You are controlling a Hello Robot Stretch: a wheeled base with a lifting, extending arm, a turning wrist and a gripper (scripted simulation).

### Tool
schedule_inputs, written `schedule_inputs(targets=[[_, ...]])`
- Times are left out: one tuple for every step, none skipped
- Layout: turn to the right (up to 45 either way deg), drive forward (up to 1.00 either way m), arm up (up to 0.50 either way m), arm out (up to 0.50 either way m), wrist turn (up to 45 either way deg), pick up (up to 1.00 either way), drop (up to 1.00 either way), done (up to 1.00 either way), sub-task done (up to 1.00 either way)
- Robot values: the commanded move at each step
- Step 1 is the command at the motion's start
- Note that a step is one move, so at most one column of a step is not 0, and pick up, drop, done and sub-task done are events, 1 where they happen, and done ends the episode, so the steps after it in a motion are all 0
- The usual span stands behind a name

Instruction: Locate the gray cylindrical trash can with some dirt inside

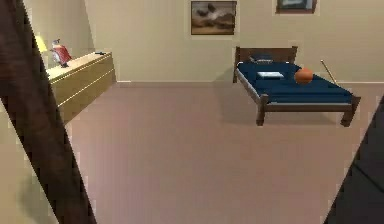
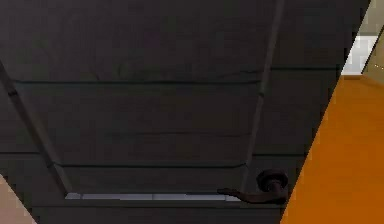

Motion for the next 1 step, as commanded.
schedule_inputs(targets=[[9.0,0.0,0.0,0.0,0.0,0.0,0.0,0.0,0.0]])
